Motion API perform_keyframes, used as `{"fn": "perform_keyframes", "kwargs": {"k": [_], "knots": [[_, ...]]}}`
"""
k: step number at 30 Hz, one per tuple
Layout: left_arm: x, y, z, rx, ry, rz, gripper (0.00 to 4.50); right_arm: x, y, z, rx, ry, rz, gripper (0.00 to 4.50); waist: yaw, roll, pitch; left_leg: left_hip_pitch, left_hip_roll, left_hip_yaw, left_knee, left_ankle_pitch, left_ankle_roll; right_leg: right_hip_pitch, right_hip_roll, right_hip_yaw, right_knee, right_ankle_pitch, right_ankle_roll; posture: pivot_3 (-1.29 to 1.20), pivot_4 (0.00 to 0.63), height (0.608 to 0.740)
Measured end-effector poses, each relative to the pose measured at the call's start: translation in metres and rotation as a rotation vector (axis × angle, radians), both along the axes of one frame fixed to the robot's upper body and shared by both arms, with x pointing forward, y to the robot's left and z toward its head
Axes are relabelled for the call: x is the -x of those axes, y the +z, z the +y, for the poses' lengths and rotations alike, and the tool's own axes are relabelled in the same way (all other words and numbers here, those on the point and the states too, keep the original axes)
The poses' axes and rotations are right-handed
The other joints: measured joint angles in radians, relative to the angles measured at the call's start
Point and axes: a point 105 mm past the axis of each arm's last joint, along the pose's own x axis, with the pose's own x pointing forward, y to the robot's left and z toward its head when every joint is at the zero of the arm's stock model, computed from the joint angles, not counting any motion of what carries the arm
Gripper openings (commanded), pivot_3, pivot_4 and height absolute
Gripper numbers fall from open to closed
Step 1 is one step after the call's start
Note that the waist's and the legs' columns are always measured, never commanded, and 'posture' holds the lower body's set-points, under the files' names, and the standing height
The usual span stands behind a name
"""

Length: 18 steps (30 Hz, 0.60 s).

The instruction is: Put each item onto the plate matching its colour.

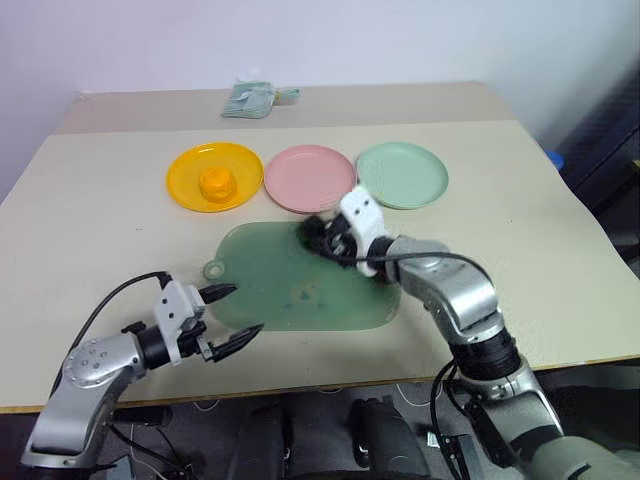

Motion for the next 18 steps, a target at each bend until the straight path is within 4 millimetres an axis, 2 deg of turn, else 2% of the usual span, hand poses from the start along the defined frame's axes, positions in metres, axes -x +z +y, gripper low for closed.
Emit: {"fn": "perform_keyframes", "kwargs": {"k": [3,7,11,17,18], "knots": [[-0.003,0.006,-0.010,0.014,-0.018,-0.028,4.50,-0.035,0.011,-0.038,-0.009,-0.199,-0.024,2.27,0.003,0.000,0.000,0.000,-0.001,0.000,0.000,0.000,0.000,0.000,0.000,0.000,0.000,0.000,0.000,0.00,0.150,0.740],[-0.005,0.005,-0.018,0.033,-0.031,-0.029,4.50,-0.071,-0.004,-0.085,-0.001,-0.403,0.031,2.27,-0.003,0.000,0.000,0.000,-0.002,0.002,-0.001,0.000,0.000,0.000,0.001,0.000,-0.001,0.000,0.000,0.00,0.150,0.740],[-0.009,0.009,-0.028,0.053,-0.049,-0.051,4.50,-0.093,-0.017,-0.103,-0.014,-0.480,0.077,2.27,-0.012,0.003,0.002,0.000,-0.001,0.002,-0.001,0.000,0.000,-0.001,0.003,0.001,0.000,0.000,0.001,0.00,0.150,0.740],[-0.013,0.010,-0.034,0.057,-0.043,-0.063,4.50,-0.110,-0.015,-0.113,-0.044,-0.522,0.071,2.27,-0.028,0.003,0.002,0.000,-0.001,0.002,-0.002,0.000,0.000,-0.001,0.004,0.001,0.000,0.002,0.003,0.00,0.150,0.740],[-0.013,0.009,-0.034,0.057,-0.040,-0.062,4.50,-0.111,-0.017,-0.115,-0.051,-0.527,0.076,2.87,-0.028,0.003,0.002,0.000,0.000,0.002,-0.002,0.000,0.000,-0.001,0.004,0.001,0.000,0.002,0.003,0.00,0.150,0.740]]}}
